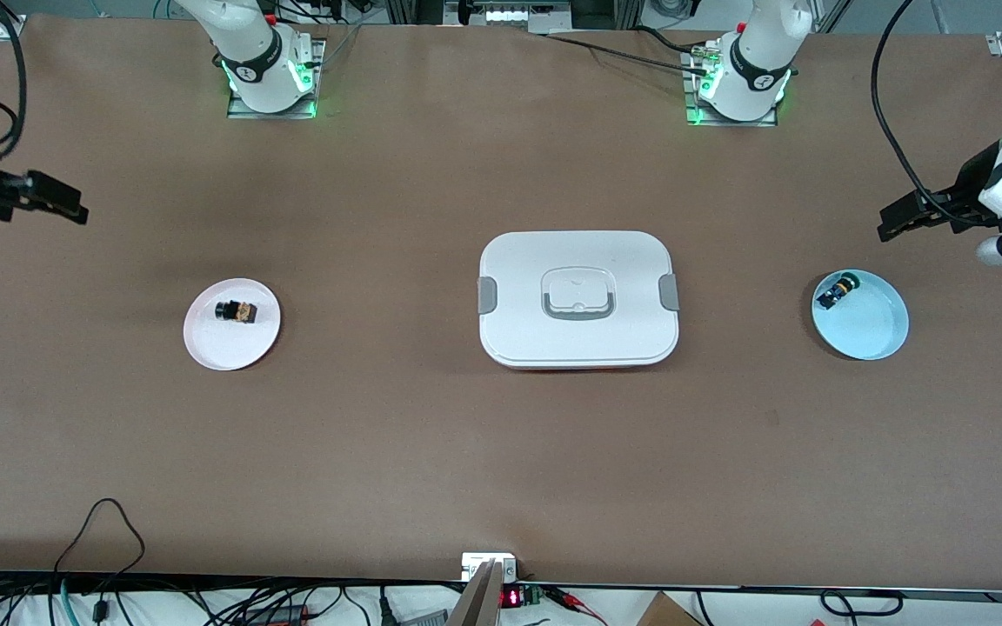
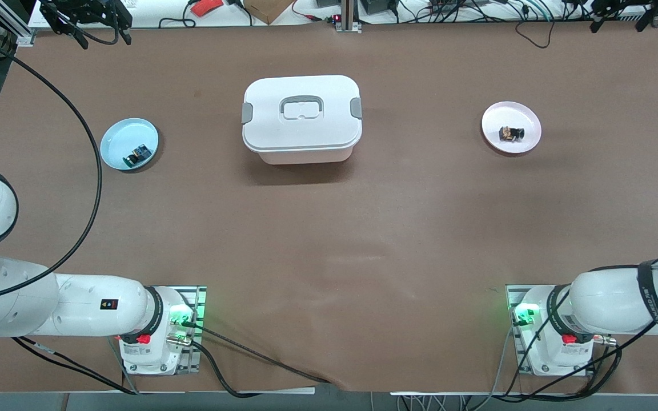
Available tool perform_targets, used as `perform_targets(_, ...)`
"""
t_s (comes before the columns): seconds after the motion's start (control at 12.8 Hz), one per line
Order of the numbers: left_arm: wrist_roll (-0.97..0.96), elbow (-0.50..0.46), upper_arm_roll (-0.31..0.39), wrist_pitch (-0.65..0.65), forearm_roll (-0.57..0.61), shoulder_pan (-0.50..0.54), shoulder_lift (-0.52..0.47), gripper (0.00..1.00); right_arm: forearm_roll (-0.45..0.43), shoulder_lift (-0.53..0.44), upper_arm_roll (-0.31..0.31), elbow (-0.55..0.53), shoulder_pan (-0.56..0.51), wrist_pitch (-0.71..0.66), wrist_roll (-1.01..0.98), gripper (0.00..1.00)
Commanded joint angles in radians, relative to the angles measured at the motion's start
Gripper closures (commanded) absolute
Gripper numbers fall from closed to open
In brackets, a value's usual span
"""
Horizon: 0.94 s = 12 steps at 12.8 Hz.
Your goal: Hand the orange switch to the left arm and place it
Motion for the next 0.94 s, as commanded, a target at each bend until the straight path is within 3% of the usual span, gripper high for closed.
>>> perform_targets(0.0, 0.013, 0.034, 0.003, -0.024, -0.003, -0.005, 0.017, 0.0, 0.009, 0.072, 0.003, 0.012, -0.01, 0.042, 0.012, 0.0)
perform_targets(0.62, 0.016, 0.035, 0.003, -0.024, -0.002, -0.005, 0.017, 0.0, 0.014, 0.244, 0.005, -0.057, 0.017, 0.272, 0.06, 0.0)
perform_targets(0.86, 0.016, 0.037, 0.003, -0.024, -0.002, -0.005, 0.017, 0.0, 0.014, 0.241, 0.005, -0.228, 0.018, 0.472, 0.072, 0.0)
